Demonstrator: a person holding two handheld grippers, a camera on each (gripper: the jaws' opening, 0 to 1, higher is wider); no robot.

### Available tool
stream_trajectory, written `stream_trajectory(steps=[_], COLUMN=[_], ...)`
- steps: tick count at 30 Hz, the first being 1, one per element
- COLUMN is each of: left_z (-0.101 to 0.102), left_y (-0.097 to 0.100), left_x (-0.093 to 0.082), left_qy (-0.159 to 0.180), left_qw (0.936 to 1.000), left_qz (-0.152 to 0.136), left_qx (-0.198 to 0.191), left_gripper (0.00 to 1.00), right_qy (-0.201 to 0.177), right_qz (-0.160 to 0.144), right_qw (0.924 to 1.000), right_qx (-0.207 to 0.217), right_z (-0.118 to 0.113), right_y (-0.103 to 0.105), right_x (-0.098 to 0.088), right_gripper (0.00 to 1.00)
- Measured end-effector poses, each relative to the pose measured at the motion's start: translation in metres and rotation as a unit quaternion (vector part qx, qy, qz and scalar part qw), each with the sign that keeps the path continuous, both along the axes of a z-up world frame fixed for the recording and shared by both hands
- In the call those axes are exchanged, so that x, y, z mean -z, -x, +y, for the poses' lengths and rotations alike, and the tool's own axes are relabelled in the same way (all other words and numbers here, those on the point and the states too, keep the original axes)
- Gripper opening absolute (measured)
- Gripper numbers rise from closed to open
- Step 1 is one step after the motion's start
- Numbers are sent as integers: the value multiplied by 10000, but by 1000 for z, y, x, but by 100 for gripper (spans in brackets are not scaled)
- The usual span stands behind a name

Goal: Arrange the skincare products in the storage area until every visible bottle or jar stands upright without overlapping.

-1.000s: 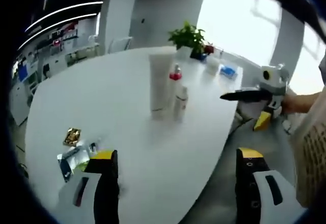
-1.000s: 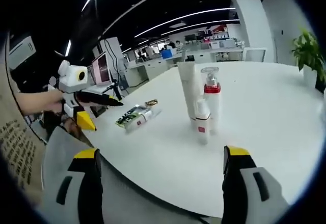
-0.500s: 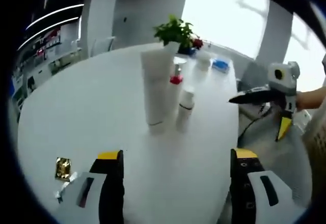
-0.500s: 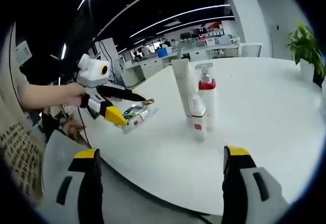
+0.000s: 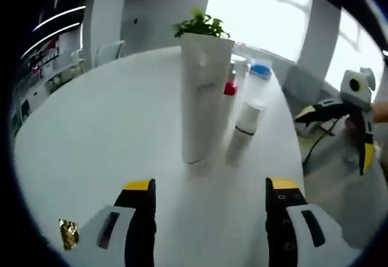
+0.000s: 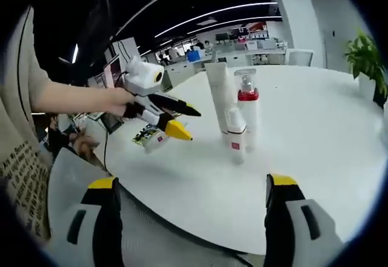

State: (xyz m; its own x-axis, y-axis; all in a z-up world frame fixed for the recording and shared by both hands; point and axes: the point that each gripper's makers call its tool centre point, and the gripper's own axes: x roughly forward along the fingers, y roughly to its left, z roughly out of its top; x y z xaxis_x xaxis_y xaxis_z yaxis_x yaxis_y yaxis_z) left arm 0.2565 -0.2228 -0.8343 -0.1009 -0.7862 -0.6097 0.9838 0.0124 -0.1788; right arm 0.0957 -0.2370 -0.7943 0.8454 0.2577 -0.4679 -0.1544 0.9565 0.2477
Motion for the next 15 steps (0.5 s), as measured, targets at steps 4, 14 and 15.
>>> stream_trajectory(steps=[4, 14, 15], left_z=[-12, -39, -40], left_y=[-5, -12, -12], left_x=[3, 14, 15], left_qy=[31, 109, 105], left_qw=[9998, 9981, 9980], left_qz=[-96, -334, -343], left_qx=[156, 499, 525], left_gripper=[66, 53, 51], right_qy=[18, 21, 25], right_qz=[34, 102, 108], right_qw=[10000, 9999, 9999], right_qx=[7, 37, 44], right_z=[0, -2, -2], right_y=[-1, -2, -2], right_x=[0, 2, 3], right_gripper=[100, 100, 100])
